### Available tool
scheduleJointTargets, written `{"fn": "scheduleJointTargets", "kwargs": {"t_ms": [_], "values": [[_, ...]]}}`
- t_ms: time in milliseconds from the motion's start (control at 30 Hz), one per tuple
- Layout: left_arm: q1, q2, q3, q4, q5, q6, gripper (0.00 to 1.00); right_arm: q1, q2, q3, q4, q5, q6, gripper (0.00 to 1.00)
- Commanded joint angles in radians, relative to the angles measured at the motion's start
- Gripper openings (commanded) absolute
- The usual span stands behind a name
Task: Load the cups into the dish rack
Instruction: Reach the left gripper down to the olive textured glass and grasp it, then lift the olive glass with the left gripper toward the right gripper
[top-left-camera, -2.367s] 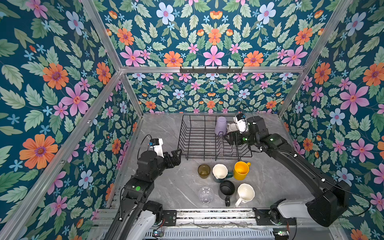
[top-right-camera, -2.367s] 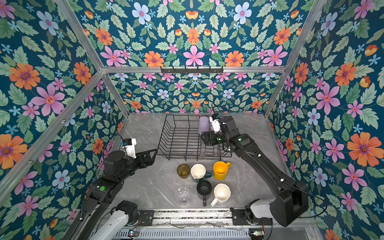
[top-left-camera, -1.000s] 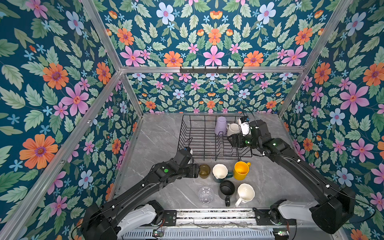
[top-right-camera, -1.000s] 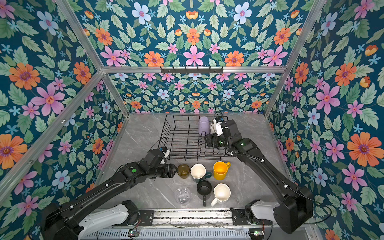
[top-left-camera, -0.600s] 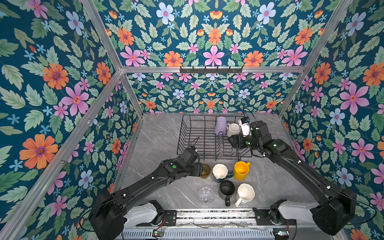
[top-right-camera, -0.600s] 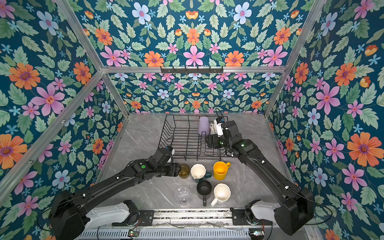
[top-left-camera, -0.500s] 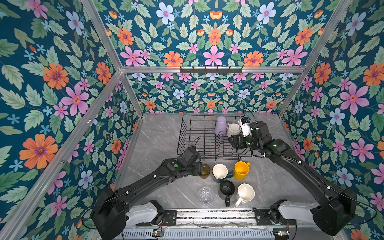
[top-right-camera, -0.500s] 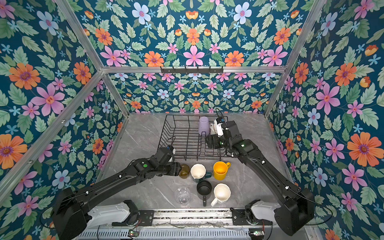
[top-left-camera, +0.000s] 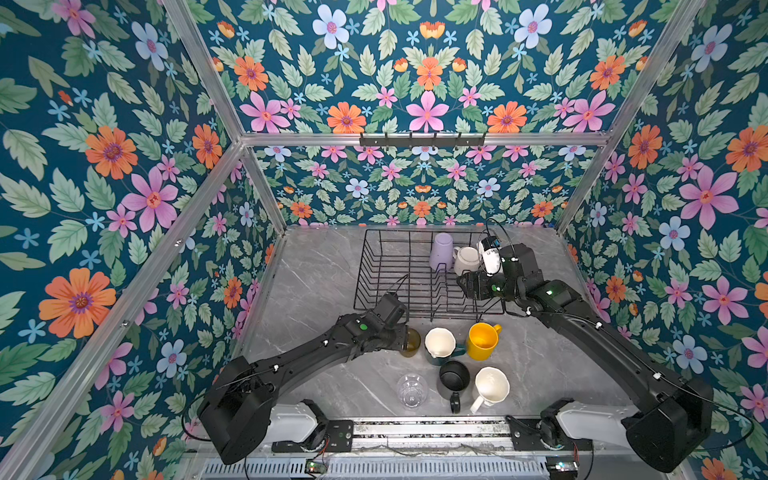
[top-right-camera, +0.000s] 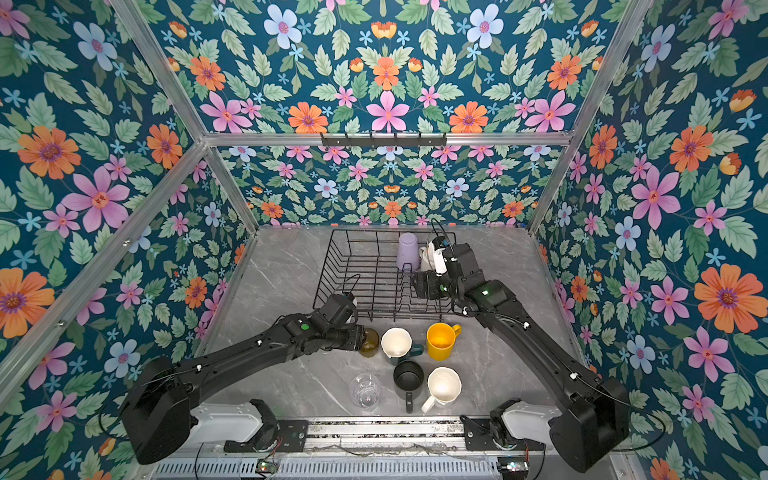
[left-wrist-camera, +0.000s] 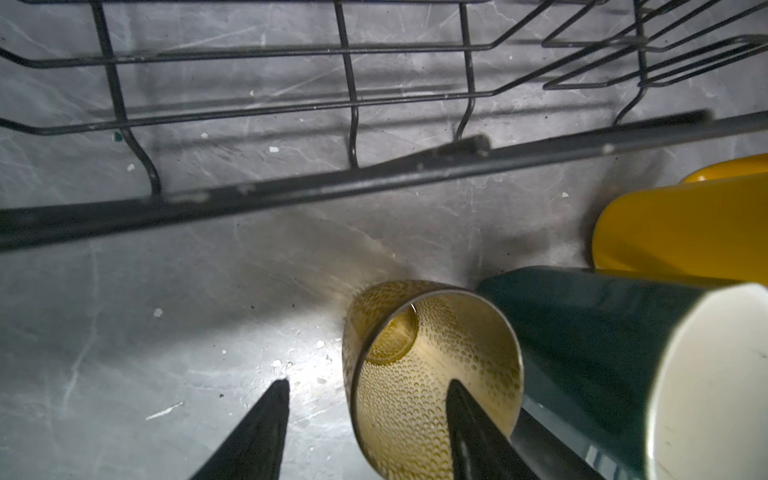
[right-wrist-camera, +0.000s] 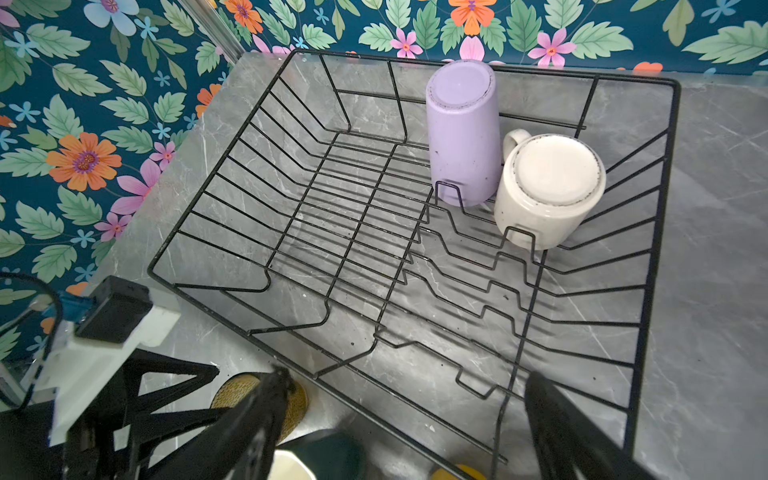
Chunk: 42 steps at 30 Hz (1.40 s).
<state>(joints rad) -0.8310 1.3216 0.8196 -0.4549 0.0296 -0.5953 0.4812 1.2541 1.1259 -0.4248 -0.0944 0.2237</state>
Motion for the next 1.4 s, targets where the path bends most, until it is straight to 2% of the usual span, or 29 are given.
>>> {"fn": "scheduleJointTargets", "kwargs": {"t_ms": [0,200,700,800,867,900,1167,1367], "values": [[0.001,0.018,0.001,0.018,-0.009,0.012,0.59,0.001,-0.001,-0.001,0.014,0.01,-0.013,0.89],[0.0,0.05,0.002,0.022,-0.015,0.014,0.53,0.001,-0.004,-0.008,0.015,0.01,-0.016,0.89],[0.001,0.077,-0.006,0.015,-0.02,0.012,0.21,0.001,-0.007,-0.017,0.021,0.005,-0.02,0.89],[0.001,0.069,-0.01,0.005,-0.024,0.011,0.13,0.001,-0.007,-0.018,0.025,0.001,-0.019,0.89],[0.001,0.062,-0.015,0.002,-0.029,0.011,0.02,0.001,-0.007,-0.018,0.027,-0.003,-0.019,0.89],[0.001,0.056,-0.018,0.001,-0.032,0.01,0.0,0.002,-0.007,-0.018,0.029,-0.004,-0.018,0.89],[0.0,-0.007,-0.034,-0.028,-0.058,0.002,0.0,0.002,-0.008,-0.015,0.032,-0.023,-0.011,0.89],[0.004,-0.151,-0.034,-0.047,-0.085,0.016,0.0,0.001,-0.027,-0.023,0.058,-0.071,0.006,0.89]]}}
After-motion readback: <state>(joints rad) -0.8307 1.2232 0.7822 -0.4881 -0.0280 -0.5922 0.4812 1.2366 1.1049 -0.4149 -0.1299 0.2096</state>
